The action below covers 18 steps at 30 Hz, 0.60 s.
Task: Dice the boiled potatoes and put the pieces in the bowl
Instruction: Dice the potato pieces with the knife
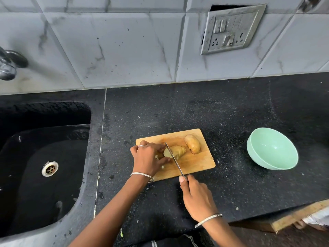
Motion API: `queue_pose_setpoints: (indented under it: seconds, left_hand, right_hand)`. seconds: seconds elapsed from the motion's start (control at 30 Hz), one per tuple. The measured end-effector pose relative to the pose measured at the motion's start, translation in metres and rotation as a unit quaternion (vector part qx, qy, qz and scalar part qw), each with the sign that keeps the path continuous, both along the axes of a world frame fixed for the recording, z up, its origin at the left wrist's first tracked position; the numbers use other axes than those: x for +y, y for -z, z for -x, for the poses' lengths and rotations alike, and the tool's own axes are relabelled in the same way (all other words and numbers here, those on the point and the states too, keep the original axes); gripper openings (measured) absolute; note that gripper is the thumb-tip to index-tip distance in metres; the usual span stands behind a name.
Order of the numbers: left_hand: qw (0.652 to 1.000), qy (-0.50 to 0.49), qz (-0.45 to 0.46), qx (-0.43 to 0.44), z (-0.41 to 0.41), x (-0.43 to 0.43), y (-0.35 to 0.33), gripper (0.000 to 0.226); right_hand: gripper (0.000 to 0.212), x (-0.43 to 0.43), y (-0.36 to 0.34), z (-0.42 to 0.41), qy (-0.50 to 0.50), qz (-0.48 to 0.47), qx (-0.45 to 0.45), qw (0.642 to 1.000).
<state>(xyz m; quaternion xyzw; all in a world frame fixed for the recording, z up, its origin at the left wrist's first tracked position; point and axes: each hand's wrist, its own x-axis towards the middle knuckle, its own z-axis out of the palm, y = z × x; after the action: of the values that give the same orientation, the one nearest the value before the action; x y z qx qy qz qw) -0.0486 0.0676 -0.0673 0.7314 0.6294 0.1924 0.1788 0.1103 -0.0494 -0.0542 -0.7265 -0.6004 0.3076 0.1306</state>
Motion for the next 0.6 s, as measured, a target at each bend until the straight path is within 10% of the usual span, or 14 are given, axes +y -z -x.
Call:
queue_pose_setpoints:
  seconds: [0.6]
  left_hand:
    - [0.999,-0.030,0.022,-0.017,-0.006,0.006,-0.001,0.031]
  right_hand:
    - [0.035,0.000,0.000,0.023,0.027,0.007,-0.035,0.999]
